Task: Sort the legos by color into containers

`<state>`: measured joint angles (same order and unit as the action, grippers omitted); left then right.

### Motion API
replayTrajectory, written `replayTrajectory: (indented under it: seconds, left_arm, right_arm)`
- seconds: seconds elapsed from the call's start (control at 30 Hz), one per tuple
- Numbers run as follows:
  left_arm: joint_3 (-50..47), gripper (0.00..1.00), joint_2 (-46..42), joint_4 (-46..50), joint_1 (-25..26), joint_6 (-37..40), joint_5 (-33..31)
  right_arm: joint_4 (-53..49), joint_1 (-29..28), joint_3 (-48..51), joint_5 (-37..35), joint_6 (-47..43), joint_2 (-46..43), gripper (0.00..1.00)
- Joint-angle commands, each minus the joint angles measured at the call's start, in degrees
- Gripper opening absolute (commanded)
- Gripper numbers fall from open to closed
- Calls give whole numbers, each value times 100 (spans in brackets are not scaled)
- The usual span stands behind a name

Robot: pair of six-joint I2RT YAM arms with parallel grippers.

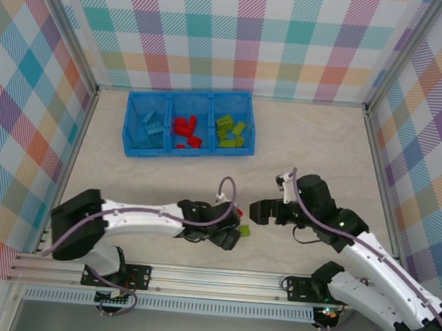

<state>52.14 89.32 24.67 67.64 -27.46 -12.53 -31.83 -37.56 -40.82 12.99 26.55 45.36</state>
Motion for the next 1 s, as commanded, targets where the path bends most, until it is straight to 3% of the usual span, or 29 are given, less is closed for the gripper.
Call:
replayTrajectory:
  seconds: [0.0,0.17,0.6,0.8,0.97]
  left_arm:
    - [411,100,390,59,-12,351,122]
    - [419,92,695,33,-109,418,121]
    - [268,58,913,-185,-143,532,160]
    - [39,52,-37,-166,-414,567,89]
    - [2,51,-1373,116,-1278,995,18]
  right_arm:
    - [-71,4,40,-41,-72,-271,100]
    - [-189,3,83,-113,13,-451,100]
    - [-82,10,136,-39,55,-424,100]
    - [19,4,180,513,-138,-465,100]
    - [24,3,154,711,-185,-467,100]
